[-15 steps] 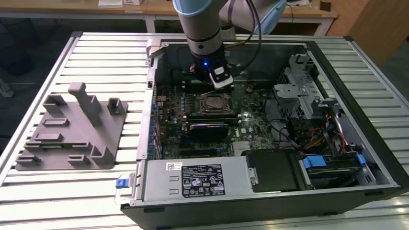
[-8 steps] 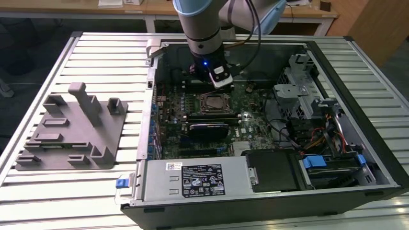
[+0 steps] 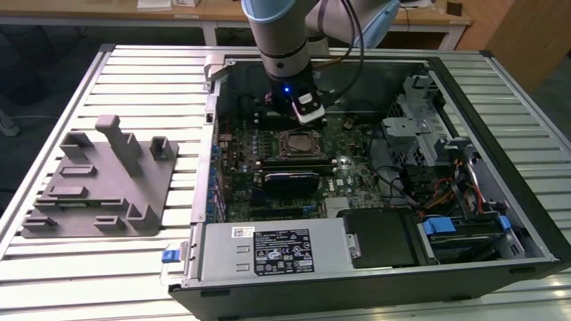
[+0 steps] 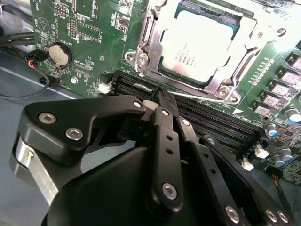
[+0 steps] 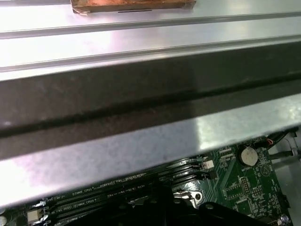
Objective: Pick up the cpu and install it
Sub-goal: 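Install the first cpu locking lever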
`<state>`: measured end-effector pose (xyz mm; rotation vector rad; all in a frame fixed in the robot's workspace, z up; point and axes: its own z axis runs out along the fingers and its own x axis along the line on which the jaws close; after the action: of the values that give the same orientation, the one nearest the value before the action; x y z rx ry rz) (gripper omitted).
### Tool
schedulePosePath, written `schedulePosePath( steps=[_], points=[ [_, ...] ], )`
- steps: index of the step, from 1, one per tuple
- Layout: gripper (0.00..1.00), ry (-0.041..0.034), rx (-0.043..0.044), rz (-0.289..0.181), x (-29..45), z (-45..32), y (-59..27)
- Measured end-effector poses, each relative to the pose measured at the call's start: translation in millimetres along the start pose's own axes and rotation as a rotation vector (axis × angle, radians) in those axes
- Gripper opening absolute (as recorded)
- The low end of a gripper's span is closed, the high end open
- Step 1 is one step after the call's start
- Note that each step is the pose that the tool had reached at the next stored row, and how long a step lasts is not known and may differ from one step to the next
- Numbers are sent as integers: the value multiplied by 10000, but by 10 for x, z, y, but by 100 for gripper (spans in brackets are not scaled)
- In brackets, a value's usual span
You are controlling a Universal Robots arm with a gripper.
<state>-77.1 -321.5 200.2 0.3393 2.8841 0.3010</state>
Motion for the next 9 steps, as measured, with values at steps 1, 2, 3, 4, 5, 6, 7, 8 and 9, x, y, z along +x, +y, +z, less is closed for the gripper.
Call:
schedulePosePath(
  steps=[1, 2, 3, 4, 5, 6, 7, 8, 9],
  points=[
    [11, -1, 4, -1, 0, 0, 0],
    [11, -1, 6, 0, 0, 0, 0],
    [11, -1, 6, 0, 1, 2, 0],
    [11, -2, 5, 0, 1, 7, 0],
    [11, -3, 6, 0, 2, 11, -1],
    [11, -2, 8, 1, 2, 14, -2],
    [11, -3, 10, 0, 2, 19, -3],
    [11, -4, 14, -1, 3, 23, -4],
    [11, -4, 20, -3, 3, 27, -5]
  ],
)
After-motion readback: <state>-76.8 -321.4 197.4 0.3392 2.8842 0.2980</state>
